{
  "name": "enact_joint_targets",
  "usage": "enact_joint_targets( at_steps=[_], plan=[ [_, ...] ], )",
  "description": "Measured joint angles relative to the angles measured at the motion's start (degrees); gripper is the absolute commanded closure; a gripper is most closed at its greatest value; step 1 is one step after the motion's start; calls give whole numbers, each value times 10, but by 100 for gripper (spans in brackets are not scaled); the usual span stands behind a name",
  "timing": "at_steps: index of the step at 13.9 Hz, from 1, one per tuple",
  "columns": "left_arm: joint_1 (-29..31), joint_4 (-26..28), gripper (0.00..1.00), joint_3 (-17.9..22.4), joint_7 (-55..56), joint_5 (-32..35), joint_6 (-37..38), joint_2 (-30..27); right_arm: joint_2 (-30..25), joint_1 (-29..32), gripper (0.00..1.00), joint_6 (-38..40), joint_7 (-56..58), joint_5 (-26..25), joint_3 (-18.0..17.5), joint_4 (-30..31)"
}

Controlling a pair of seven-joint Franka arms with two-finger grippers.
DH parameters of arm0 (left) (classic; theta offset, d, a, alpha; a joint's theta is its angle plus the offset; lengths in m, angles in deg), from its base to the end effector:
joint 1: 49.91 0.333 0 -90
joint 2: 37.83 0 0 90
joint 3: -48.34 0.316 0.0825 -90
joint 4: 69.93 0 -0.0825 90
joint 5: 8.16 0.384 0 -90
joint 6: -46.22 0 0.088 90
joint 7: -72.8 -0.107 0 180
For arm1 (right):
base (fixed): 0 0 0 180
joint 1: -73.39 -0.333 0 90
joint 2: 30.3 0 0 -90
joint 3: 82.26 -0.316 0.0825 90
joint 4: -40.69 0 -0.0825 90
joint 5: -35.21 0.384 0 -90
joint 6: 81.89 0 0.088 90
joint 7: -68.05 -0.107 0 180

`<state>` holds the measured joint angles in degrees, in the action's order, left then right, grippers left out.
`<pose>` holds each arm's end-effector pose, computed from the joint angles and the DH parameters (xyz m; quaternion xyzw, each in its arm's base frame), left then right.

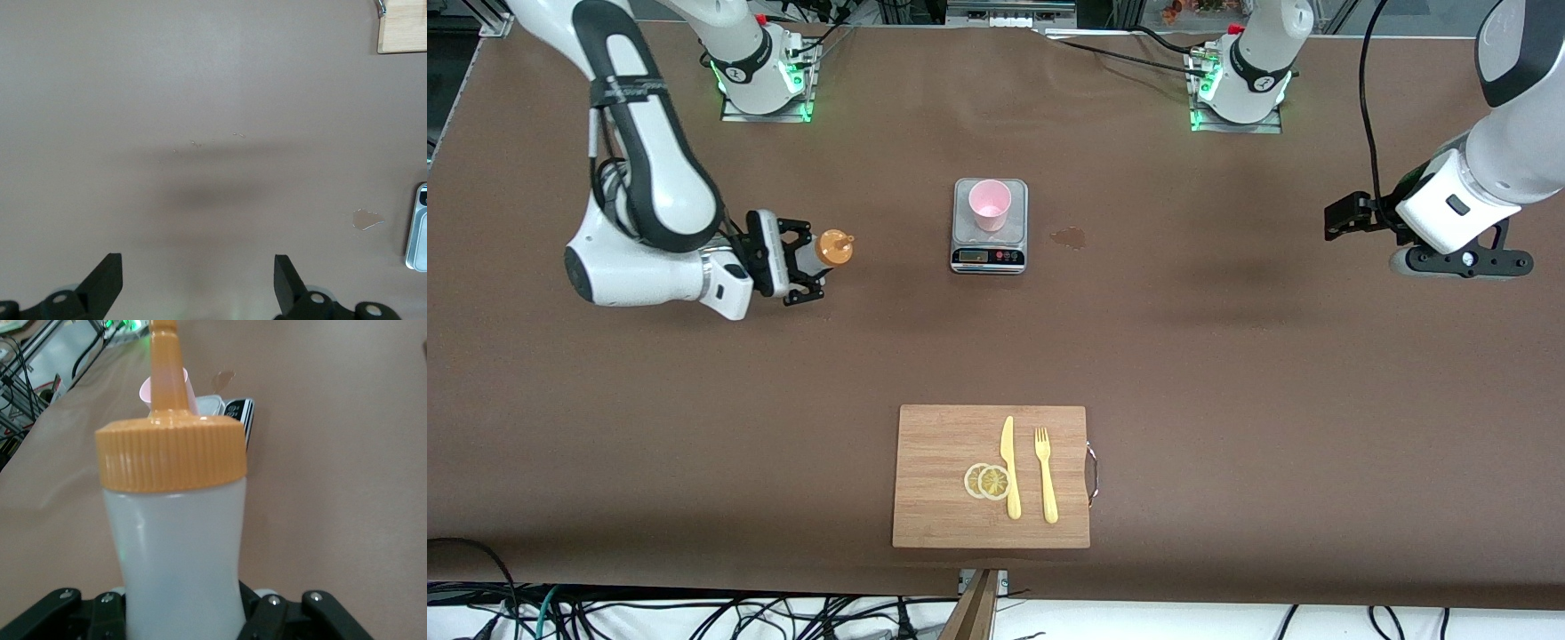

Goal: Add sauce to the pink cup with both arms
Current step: 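Lift the sauce bottle with the right gripper toward the pink cup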

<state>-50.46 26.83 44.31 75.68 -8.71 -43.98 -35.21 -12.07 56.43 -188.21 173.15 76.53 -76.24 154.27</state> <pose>0.5571 -0.0449 0.5441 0.9967 -0.0145 -0.0802 0.0012 0.5442 0.1593 0.2921 -0.6323 -0.6877 -0.0759 0.3486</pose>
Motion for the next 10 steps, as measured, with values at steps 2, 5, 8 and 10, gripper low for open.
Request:
enact_joint_targets(
  at_steps=[2,5,8,10],
  plan=[
    [0,0,0,0,0,0,0,0,-9,-29,100,-6,-61,-43,-1,0],
    [0,0,0,0,0,0,0,0,-18,-71,100,-12,-151,-99,-2,1],
    [0,-1,0,0,0,0,1,0,-27,-104,100,-13,-225,-145,-12,1],
    [-1,-1,0,-1,0,-2,1,0,-30,-123,100,-14,-266,-168,-16,1]
  ],
)
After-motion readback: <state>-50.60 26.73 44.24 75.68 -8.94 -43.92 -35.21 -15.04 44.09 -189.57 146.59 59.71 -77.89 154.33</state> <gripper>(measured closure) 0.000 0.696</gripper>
